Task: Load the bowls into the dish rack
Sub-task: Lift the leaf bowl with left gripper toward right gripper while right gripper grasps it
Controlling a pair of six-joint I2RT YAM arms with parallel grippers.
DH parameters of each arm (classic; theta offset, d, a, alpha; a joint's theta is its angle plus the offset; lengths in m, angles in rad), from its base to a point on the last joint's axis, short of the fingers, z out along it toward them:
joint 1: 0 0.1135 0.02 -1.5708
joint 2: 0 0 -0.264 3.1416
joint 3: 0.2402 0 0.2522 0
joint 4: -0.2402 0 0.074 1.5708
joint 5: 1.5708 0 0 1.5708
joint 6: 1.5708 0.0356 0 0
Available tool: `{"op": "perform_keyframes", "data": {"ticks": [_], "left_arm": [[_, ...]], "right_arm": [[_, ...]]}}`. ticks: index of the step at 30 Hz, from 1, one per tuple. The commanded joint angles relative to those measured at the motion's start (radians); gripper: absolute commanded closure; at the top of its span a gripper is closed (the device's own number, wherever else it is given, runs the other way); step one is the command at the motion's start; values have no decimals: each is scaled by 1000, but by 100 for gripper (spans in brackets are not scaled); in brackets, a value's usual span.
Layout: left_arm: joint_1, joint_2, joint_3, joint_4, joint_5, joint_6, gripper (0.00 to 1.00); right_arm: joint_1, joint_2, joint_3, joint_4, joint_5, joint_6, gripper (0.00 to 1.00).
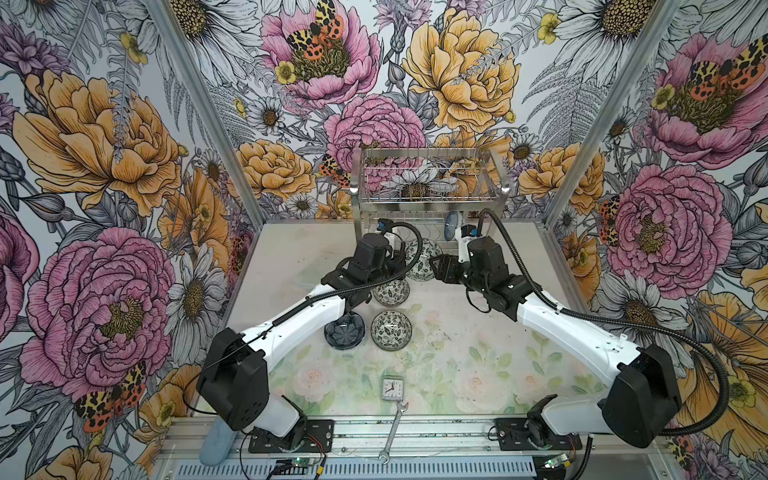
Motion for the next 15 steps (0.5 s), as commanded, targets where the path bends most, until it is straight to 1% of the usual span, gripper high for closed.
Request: {"op": "perform_keyframes", "data": {"ticks": [1, 4, 6, 10, 15], "left_arm": [[-11, 9, 29, 87, -17, -15, 100], [-18, 12, 37, 87, -20, -11, 100], [-21, 12, 39, 87, -22, -7, 100], [-23, 12, 38, 87, -23, -7, 100], [-27, 2, 49, 45, -33, 2, 100]], "right_arm": [[14, 27, 22, 49, 11, 59, 42], [17, 39, 20, 60, 16, 71, 56], [21, 41, 22, 62, 20, 71, 70], [22, 38, 25, 62, 33, 68, 100], [22, 19, 21, 61, 62, 40, 100]]}}
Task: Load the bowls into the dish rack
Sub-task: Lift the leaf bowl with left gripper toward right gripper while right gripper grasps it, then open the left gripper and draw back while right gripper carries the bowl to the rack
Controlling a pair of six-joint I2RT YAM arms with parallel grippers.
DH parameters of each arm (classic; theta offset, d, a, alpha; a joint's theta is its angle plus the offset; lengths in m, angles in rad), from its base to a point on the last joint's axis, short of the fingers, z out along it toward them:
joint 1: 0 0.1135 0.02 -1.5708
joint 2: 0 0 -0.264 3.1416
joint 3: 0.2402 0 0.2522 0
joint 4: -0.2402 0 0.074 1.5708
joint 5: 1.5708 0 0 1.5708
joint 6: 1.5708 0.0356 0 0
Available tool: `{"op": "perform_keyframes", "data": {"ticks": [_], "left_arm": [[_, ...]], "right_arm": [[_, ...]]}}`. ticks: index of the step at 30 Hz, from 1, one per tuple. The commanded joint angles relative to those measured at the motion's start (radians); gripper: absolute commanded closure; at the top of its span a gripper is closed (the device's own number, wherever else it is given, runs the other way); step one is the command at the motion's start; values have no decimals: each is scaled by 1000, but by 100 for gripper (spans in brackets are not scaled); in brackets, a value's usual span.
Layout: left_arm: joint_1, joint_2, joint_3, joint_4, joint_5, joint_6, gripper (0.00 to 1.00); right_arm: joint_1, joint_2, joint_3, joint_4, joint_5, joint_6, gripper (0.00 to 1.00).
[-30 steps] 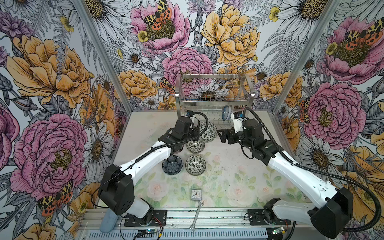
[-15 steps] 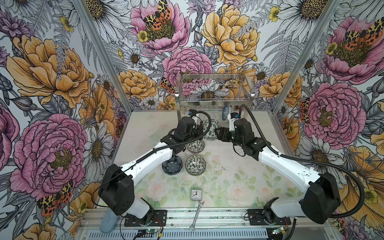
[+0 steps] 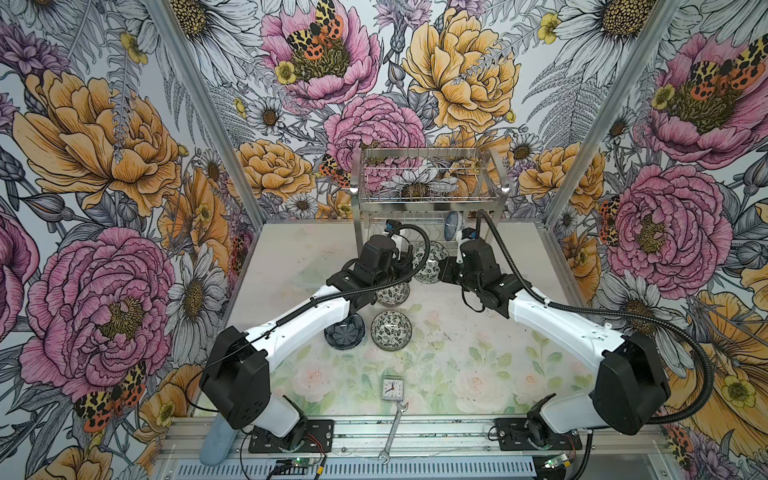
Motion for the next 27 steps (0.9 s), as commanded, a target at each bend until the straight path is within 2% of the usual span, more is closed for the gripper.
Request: {"op": "perform_keyframes", "data": {"ticks": [1, 2, 4, 9, 14, 20, 27], "left_arm": [[10, -15, 47, 1, -34, -7, 73], [11, -23, 61, -42, -45, 5, 45], [11, -45, 95, -140, -70, 50, 2], [48, -134, 167, -407, -124, 153, 1], [162, -244, 150, -562, -103, 217, 1], [349, -312, 31, -550, -36, 256, 1], [454, -343, -64, -469, -1, 289, 1]], "right_arm": [[20, -47, 23, 51, -17, -36, 100], [20, -53, 23, 46, -2, -48, 100], [19, -69, 24, 36, 37, -84, 100], [21, -79, 31, 10, 155, -190, 100], [41, -47, 59, -6, 333, -307, 100], [75, 53, 133, -10, 561, -455, 100], [112, 175, 244, -6, 762, -619, 100]]}}
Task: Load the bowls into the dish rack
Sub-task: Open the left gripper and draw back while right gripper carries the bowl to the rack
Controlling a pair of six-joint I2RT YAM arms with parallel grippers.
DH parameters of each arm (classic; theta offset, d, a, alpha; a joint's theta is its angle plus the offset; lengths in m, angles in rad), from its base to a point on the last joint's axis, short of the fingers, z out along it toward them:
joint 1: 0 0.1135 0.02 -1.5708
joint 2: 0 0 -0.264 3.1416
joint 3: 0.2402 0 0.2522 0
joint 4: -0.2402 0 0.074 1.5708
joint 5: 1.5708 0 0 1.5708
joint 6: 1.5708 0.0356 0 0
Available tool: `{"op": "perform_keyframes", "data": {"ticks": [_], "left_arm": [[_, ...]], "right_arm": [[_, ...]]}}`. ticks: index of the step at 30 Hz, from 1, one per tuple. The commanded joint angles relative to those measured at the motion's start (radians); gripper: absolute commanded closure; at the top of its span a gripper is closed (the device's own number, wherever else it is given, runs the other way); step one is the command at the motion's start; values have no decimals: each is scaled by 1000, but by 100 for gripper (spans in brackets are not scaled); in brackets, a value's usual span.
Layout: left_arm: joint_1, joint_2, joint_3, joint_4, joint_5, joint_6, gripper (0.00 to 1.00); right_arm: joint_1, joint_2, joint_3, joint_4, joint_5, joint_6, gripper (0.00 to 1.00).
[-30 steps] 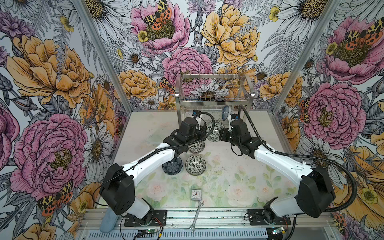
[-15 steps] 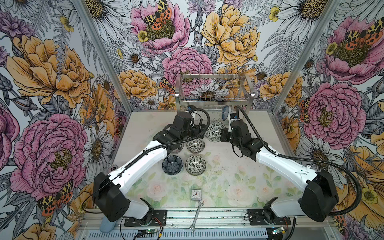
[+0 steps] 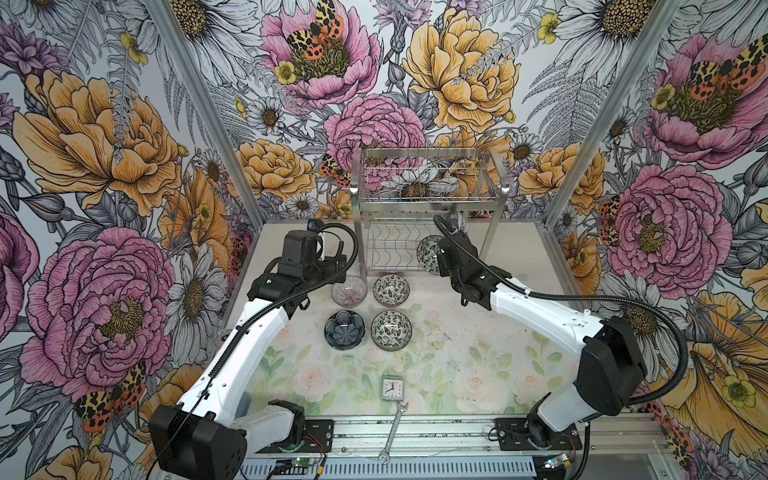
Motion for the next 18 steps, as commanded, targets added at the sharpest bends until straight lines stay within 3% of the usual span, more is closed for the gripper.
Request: {"op": "perform_keyframes", "data": {"ticks": [1, 8, 12, 18], "left_arm": [[33, -26, -22, 42, 57, 33, 1], [50, -77, -60, 59, 71, 25, 1], [50, -84, -60, 60, 79, 22, 1], [52, -95, -58, 60, 88, 21, 1]], "right_arm": [[16, 43, 86, 50, 180, -124, 100], [20, 178, 140, 192, 321, -326, 100], [20, 277, 157, 410, 405, -556, 100], [4, 420, 252, 581, 424, -765, 100]]}}
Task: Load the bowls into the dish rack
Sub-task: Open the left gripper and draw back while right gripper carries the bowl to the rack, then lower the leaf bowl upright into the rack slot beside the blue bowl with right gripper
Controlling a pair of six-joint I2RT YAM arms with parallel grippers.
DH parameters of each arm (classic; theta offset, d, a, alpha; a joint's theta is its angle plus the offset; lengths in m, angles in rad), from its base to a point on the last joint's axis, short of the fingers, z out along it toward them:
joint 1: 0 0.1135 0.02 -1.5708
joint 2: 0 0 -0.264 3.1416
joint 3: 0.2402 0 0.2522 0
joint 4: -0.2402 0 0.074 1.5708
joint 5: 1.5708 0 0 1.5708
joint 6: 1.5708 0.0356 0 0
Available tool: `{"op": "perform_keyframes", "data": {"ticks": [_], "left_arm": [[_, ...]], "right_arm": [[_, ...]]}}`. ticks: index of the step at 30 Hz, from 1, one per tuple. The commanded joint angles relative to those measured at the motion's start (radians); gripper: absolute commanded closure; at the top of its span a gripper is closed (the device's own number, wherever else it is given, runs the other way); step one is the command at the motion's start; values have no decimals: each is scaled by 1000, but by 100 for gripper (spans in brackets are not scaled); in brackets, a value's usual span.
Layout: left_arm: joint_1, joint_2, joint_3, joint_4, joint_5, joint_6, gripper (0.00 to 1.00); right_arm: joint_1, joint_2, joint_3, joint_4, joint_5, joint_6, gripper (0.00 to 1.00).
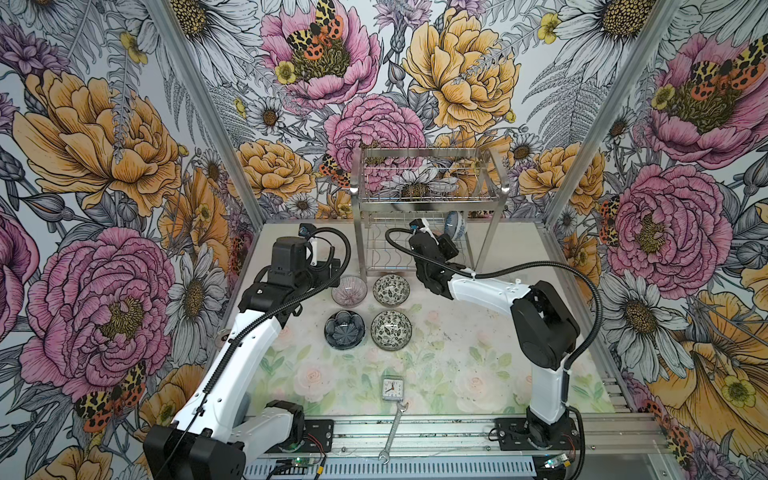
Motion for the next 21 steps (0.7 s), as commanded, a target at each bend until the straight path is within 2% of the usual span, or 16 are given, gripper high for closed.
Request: {"op": "perform_keyframes", "data": {"ticks": [1, 7, 21], "left_arm": [[8, -23, -9, 30, 26, 6, 1], [8, -33, -10, 30, 31, 6, 1], [10, -40, -10, 28, 33, 3, 1]], "right_arm": [[-11, 45, 103, 195, 62, -168, 100], [-34, 185, 243, 267, 73, -315, 100], [-101, 446, 552, 308, 91, -494, 100]]}}
